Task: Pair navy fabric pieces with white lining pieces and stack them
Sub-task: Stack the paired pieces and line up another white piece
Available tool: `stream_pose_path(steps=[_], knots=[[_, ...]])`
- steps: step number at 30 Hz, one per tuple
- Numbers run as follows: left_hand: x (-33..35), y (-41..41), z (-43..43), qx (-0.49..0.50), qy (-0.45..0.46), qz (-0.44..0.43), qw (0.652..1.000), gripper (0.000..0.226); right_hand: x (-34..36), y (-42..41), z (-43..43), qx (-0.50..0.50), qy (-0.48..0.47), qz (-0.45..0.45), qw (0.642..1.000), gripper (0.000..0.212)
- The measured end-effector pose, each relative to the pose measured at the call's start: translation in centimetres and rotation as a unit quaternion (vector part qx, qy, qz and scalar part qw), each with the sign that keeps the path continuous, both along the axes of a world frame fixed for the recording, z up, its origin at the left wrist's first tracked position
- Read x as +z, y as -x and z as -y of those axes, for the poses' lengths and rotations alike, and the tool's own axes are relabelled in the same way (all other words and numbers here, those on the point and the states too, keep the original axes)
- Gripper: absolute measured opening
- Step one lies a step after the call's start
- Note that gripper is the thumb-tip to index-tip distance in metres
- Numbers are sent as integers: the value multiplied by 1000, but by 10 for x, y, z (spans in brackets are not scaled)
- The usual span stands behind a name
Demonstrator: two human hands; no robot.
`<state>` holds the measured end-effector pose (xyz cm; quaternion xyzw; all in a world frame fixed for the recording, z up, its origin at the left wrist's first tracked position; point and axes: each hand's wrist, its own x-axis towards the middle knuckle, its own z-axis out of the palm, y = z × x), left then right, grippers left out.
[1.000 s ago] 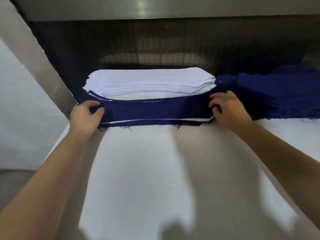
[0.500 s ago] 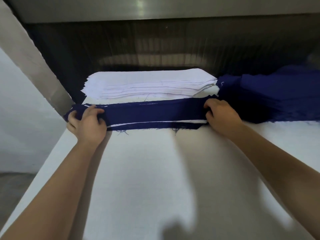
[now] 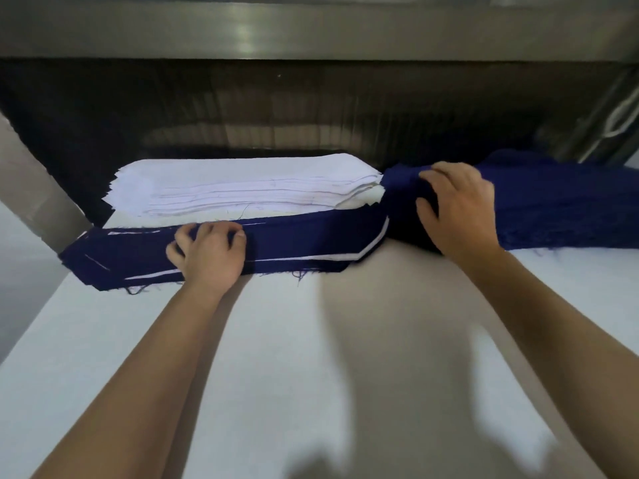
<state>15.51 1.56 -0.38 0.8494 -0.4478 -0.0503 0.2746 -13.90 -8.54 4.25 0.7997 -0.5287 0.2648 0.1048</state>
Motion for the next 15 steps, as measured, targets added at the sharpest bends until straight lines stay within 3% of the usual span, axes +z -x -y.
stream_pose_path(steps=[4,7,12,15], knots=[[5,43,19,-59,-3,-27,998,28,6,18,12,-16,-91,16,996,38],[8,69,30,-101,0,-48,994,25,11,22,12,21,-112,59,992,31],[13,98,45,-133,16,-79,988,25,18,31,18,7,-154,109,982,25],[16,114,50,-146,47,-106,983,24,21,32,21,-14,-164,186,969,15]])
